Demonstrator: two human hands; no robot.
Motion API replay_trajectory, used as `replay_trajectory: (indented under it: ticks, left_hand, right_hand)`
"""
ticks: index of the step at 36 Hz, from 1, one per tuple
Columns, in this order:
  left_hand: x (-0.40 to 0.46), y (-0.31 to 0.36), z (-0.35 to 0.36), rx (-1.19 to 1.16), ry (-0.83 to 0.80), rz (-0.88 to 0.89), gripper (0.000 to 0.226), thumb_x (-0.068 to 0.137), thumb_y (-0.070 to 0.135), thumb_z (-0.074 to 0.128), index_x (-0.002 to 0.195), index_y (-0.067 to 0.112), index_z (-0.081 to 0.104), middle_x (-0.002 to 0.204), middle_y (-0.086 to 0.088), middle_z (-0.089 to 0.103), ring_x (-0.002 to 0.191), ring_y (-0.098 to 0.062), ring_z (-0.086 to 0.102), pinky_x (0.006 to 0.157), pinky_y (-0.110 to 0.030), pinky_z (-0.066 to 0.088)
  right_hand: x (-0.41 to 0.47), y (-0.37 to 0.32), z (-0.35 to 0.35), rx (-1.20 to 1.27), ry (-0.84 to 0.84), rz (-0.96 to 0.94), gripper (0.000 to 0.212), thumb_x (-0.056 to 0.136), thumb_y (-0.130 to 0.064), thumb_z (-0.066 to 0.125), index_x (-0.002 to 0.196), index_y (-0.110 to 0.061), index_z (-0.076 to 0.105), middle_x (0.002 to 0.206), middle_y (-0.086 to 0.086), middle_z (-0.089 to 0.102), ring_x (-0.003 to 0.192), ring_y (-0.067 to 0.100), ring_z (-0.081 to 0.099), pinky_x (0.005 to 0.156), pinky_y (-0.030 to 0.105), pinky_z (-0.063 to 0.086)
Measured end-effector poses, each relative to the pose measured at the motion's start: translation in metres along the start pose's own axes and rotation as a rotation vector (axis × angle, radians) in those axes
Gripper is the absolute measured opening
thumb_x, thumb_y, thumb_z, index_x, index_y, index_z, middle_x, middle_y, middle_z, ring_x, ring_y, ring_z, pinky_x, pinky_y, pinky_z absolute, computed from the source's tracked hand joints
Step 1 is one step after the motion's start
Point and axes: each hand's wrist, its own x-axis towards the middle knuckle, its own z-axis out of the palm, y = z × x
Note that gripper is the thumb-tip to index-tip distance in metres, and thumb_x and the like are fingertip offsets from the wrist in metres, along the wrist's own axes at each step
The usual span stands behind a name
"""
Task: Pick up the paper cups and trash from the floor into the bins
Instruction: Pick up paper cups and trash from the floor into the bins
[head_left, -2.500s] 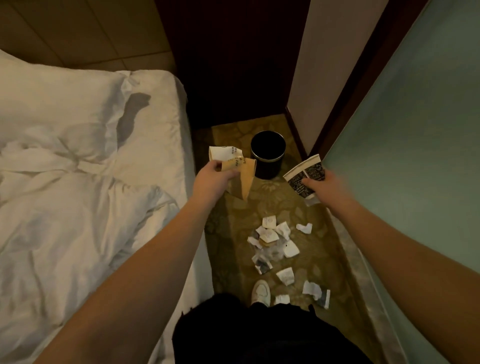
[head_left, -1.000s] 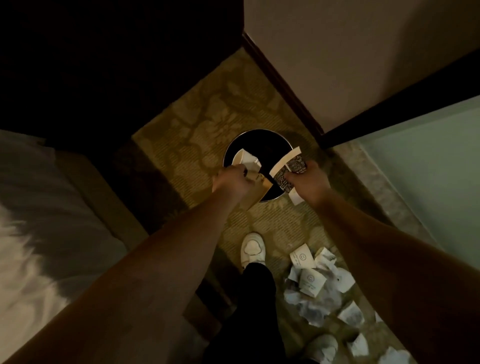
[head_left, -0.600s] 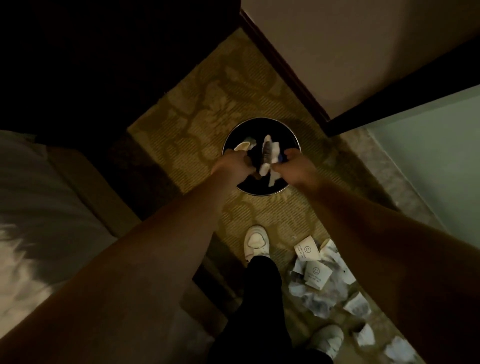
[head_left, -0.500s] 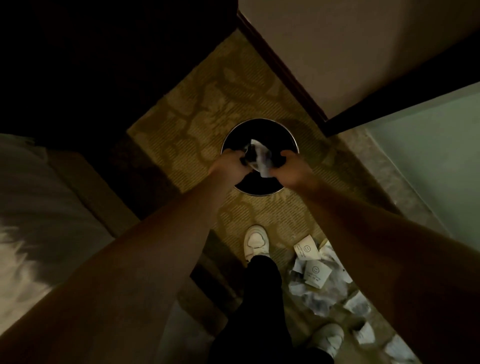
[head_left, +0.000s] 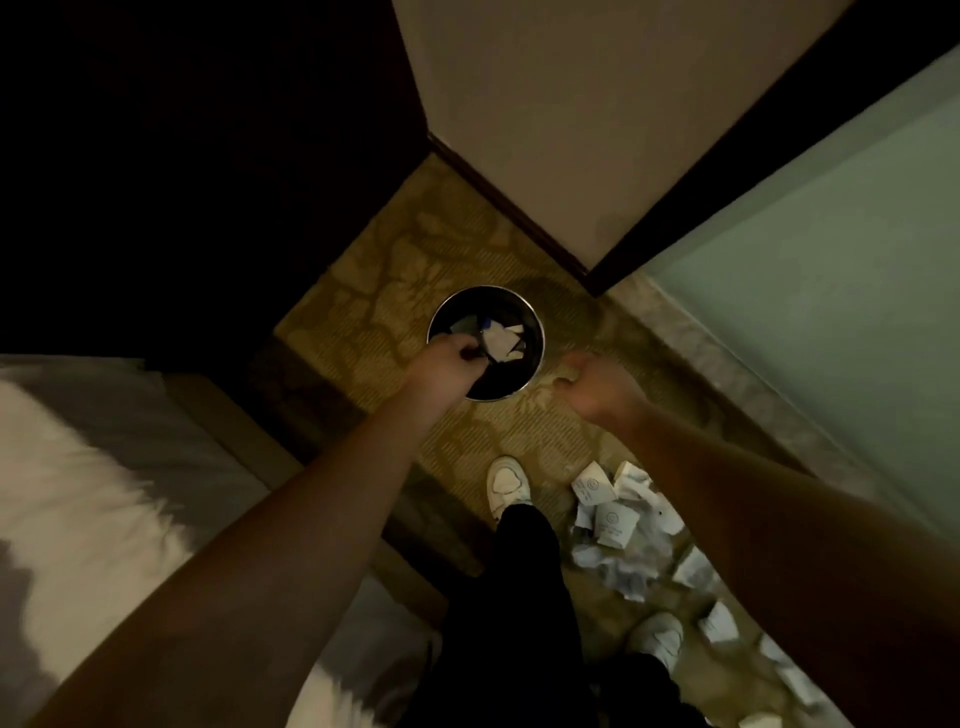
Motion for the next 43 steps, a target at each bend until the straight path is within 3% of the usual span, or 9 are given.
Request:
replay_trajectory:
  ticks: [6,11,15,22,34,43]
  left_hand:
    - [-0.039,0.054,-0.029,0.046,-0.042,0.064,0.045,0.099,0.036,0.055,0.141,0.021,0.052,0.140,-0.005,0.054,0.123,-0.025,0.053,0.100,-0.039,0.047]
    - [-0.101,0.124,-0.046,0.120,-0.033,0.200,0.043,0.096,0.041,0.057,0.136,0.028,0.055,0.130,0.002,0.058,0.104,-0.016,0.053,0.082,-0.031,0.046]
    - [-0.141,0.178,-0.039,0.215,-0.068,0.348,0.041,0.097,0.038,0.058,0.135,0.022,0.056,0.126,0.000,0.061,0.103,-0.013,0.056,0.078,-0.026,0.043]
    - [-0.195,0.258,0.001,0.504,-0.148,0.626,0.045,0.096,0.039,0.058,0.137,0.021,0.057,0.135,-0.003,0.057,0.119,-0.020,0.056,0.094,-0.027,0.044]
    - [-0.280,0.369,0.142,0.935,-0.280,1.101,0.051,0.097,0.042,0.055,0.142,0.021,0.049,0.144,-0.002,0.050,0.128,-0.021,0.051,0.105,-0.037,0.044]
    - [-0.363,0.381,0.275,1.100,-0.358,1.311,0.051,0.099,0.038,0.052,0.145,0.018,0.045,0.144,-0.005,0.050,0.128,-0.025,0.050,0.105,-0.038,0.043]
  right_hand:
    - [-0.050,-0.003,-0.046,0.016,0.028,-0.018,0.048,0.100,-0.033,0.051,0.145,-0.018,0.047,0.141,0.006,0.055,0.120,0.023,0.058,0.090,0.029,0.045]
    - [-0.135,0.014,-0.098,0.056,0.165,0.011,0.045,0.099,-0.036,0.053,0.142,-0.022,0.053,0.139,0.003,0.058,0.119,0.022,0.059,0.095,0.029,0.045]
    - [-0.196,0.041,-0.124,0.097,0.244,0.034,0.042,0.099,-0.039,0.053,0.137,-0.020,0.055,0.132,0.003,0.061,0.115,0.022,0.060,0.092,0.032,0.047]
    - [-0.293,0.108,-0.149,0.215,0.397,0.169,0.046,0.097,-0.037,0.056,0.139,-0.017,0.054,0.139,0.006,0.056,0.122,0.023,0.056,0.097,0.033,0.045]
    - [-0.445,0.252,-0.107,0.478,0.707,0.489,0.049,0.097,-0.039,0.059,0.140,-0.018,0.052,0.142,0.009,0.054,0.127,0.028,0.053,0.099,0.036,0.043]
    - [-0.548,0.367,-0.010,0.725,0.831,0.747,0.050,0.097,-0.036,0.058,0.141,-0.013,0.052,0.143,0.010,0.053,0.128,0.029,0.051,0.099,0.036,0.042]
